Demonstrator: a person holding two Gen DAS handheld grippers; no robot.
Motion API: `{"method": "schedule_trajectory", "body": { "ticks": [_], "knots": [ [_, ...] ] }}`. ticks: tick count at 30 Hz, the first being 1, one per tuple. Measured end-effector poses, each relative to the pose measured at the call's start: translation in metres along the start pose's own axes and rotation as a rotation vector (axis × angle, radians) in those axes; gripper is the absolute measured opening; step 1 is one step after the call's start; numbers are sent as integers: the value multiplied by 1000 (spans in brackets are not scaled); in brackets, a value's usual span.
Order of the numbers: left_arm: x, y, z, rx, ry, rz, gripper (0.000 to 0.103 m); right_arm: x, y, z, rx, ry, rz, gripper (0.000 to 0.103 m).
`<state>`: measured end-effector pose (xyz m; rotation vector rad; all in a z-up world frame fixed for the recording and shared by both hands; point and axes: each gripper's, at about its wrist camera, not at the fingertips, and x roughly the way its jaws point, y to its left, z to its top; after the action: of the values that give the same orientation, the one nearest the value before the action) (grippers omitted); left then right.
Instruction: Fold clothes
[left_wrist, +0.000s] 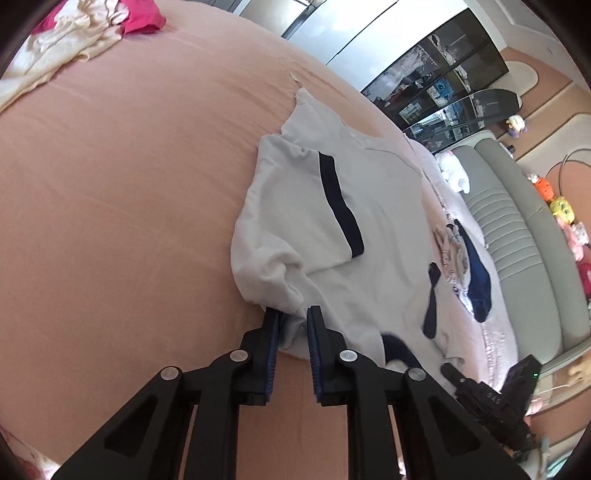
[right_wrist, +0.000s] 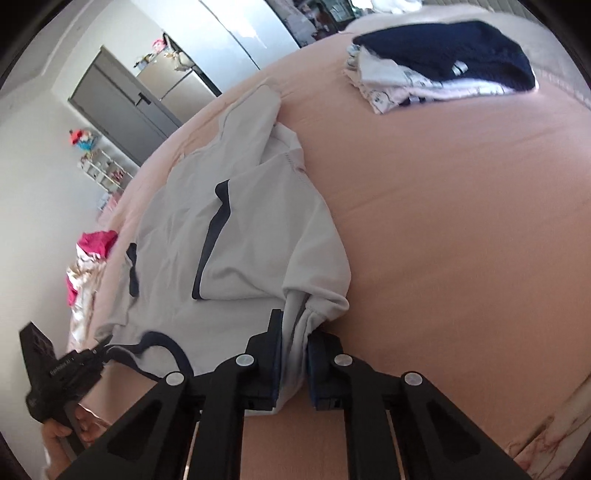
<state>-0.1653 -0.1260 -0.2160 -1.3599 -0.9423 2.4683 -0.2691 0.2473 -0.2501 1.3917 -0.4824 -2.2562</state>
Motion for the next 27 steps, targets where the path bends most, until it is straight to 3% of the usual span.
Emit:
{"method": "schedule_trajectory", "body": {
  "ticks": [5,8,10,12,13,17,19,21,23,25,27],
  "knots": [
    [0,20,-7,-181,20,-119,16,3,-8,-2,90,55,90,13],
    [-4,34,-8,-319,10,-247,32,10,-6,-7,114,83,126,13],
    [-5,43,-8,-400,9,-340,50,13,-4,-9,114,91,127,13],
    [-4,41,-6,-408,16,-330,50,16,-2,-8,108,97,125,13],
    [-3,39,-5,-407,19,-320,51,18,-3,-8,115,97,131,14],
    [10,6,6,-224,32,-137,50,21,-4,-7,112,92,136,15],
    [14,-12,13,-113,55,-31,9,21,-4,-6,96,85,129,15],
    [12,-19,17,-39,85,55,9,21,-2,-5,73,77,115,8],
    [7,-22,19,34,107,130,9,16,9,-1,-37,37,13,5],
    [3,-23,19,55,145,142,10,13,21,2,-133,6,-73,5],
    [1,-24,18,63,149,175,12,15,26,1,-162,15,-98,6]
  ]
}}
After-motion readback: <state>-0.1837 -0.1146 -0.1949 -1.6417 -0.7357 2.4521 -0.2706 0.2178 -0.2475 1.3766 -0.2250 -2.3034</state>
